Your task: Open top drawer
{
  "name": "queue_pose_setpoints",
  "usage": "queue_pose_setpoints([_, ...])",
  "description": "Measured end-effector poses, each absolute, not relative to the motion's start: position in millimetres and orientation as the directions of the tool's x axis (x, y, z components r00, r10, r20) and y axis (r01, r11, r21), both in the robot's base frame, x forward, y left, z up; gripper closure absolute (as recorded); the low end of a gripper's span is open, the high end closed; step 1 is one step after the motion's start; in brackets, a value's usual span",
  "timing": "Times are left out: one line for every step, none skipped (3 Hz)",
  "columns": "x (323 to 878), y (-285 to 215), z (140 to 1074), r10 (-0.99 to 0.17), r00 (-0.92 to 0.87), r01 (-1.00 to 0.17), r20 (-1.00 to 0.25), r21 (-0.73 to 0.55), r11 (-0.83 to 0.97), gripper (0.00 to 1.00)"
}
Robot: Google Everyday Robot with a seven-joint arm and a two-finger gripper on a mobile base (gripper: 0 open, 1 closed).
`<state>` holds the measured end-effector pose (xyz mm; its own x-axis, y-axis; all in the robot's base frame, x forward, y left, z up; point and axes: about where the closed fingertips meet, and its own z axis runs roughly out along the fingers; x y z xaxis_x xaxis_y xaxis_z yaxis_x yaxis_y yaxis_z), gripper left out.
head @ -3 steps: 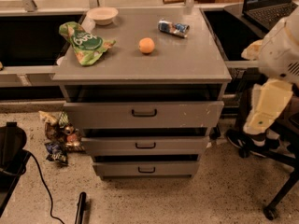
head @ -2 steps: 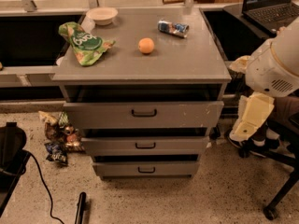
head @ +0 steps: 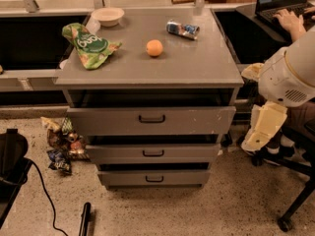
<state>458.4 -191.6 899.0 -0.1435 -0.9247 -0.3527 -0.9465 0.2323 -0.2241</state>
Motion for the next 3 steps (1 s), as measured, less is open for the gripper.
queue_pose_setpoints([476,-186,845,-0.944,-0.067,-0.963,-0.323,-0.228,0.146,0.0])
queue_pose_setpoints([495,-181,789,-0.95,0.004,-0.971,-0.312,-0.229,0.071,0.0])
queue_pose_setpoints([541,-170,704,-0.946,0.056,-0.979,-0.32,-0.201,0.01,0.0])
